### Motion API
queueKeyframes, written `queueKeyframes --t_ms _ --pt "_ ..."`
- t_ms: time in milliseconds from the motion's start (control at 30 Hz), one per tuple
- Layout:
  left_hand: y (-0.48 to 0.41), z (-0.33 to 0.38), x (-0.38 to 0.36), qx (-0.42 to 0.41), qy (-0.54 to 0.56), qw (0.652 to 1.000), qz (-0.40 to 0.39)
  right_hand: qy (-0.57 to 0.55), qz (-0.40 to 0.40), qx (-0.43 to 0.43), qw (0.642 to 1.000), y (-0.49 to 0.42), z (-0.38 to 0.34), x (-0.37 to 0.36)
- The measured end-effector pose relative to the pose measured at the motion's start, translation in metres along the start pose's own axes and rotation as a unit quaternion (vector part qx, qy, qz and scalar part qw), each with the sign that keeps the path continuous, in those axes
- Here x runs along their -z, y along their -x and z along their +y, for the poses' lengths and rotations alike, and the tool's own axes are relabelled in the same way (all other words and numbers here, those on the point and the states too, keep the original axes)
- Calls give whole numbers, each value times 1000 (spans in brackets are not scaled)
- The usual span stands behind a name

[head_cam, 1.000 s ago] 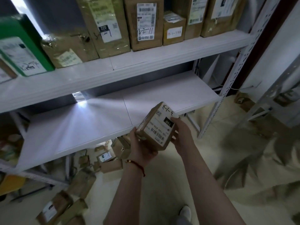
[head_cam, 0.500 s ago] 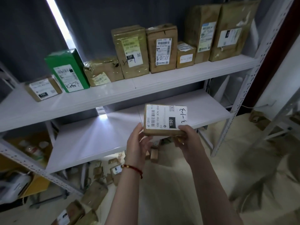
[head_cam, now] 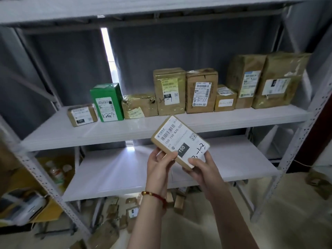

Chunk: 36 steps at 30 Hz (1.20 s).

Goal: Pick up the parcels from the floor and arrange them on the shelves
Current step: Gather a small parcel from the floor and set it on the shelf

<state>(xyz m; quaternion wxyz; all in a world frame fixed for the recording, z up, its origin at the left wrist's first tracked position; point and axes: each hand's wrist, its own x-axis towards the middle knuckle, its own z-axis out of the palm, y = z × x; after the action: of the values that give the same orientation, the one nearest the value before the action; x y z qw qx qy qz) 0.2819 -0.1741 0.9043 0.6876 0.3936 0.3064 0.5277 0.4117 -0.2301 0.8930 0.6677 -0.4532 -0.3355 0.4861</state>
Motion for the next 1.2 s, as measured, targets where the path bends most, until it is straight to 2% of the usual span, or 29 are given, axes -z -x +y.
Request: queueKeyframes --t_ms 167,400,600,733,800,967,1200 --pt "-7 11 -13 -44 -38 998 13 -8 -41 14 999 -23 -22 0" --pt "-20 33 -18 -124 -36 988 82 -29 -64 28 997 -64 -32 -17" --pt "-28 41 -10 -165 -59 975 136 -19 -135 8 991 -84 -36 -33" --pt "-35 41 -1 -191 -140 963 129 -22 -187 -1 982 -93 -38 -45" --pt "-37 38 0 -193 -174 957 128 -19 -206 -7 978 -96 -36 -50" --pt "-38 32 9 -186 -171 951 180 -2 -231 -36 972 -109 -20 -51" --pt "-41 53 71 -167 -148 926 304 0 -227 -80 971 -134 12 -83"
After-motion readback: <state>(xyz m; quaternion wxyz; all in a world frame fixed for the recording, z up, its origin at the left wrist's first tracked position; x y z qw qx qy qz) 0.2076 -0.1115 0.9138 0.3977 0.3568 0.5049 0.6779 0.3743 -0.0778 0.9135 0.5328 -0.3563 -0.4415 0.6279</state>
